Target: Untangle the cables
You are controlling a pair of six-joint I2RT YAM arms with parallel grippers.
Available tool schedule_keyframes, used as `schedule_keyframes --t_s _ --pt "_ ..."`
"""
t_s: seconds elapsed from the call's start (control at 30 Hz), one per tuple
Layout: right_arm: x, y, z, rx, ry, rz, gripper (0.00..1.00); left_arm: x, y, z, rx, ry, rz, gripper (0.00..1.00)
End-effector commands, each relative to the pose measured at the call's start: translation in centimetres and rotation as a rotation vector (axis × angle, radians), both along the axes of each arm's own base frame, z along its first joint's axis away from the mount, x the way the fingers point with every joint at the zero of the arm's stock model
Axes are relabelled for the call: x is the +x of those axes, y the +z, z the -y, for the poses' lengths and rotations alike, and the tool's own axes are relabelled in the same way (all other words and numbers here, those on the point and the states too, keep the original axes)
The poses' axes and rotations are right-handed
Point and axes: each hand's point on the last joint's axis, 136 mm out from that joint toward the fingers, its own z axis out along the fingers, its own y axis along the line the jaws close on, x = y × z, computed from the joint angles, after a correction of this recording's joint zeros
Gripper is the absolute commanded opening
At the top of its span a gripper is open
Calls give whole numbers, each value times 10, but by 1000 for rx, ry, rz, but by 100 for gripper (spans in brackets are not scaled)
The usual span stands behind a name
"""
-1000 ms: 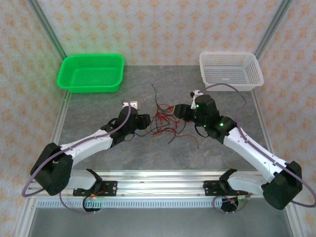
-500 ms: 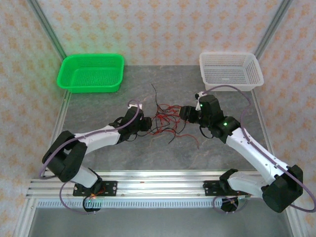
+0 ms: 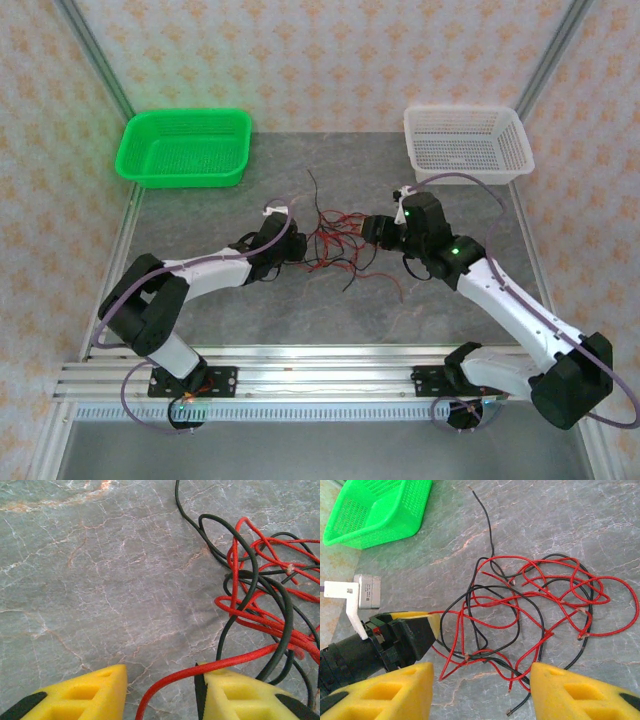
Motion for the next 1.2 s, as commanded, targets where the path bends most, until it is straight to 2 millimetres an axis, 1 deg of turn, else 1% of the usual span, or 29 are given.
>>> schedule_keyframes --t_s 0.0,0.13,0.2,0.3,0.33,0.43,0.53,0.8,0.93,1.03,1.17 --pt "4 -4 -3 19 -3 -2 52 8 0 -6 46 14 18 37" --pt "4 -6 -5 22 4 -10 51 8 -3 -4 38 -1 14 33" --pt "4 -7 -5 21 4 -13 51 7 2 -3 27 -5 22 33" --pt "3 -10 -4 18 4 -17 51 5 14 -8 31 7 43 37" --pt "3 -11 -4 19 5 -18 51 5 17 -13 37 15 44 38" --pt "3 -13 -5 22 8 -23 51 6 21 -22 35 21 30 39" --pt "2 -14 -6 26 9 -25 51 6 16 -25 27 5 9 40" --pt "1 -17 -5 25 6 -34 51 1 4 -13 1 -64 -32 41" --pt "1 -19 -5 22 4 -38 51 0 -5 -11 10 -78 -56 47" --pt "2 -19 -5 21 5 -39 51 0 -11 -14 29 -65 -73 50" --pt "2 -21 -6 19 7 -43 51 2 -17 -20 66 -44 -86 50"
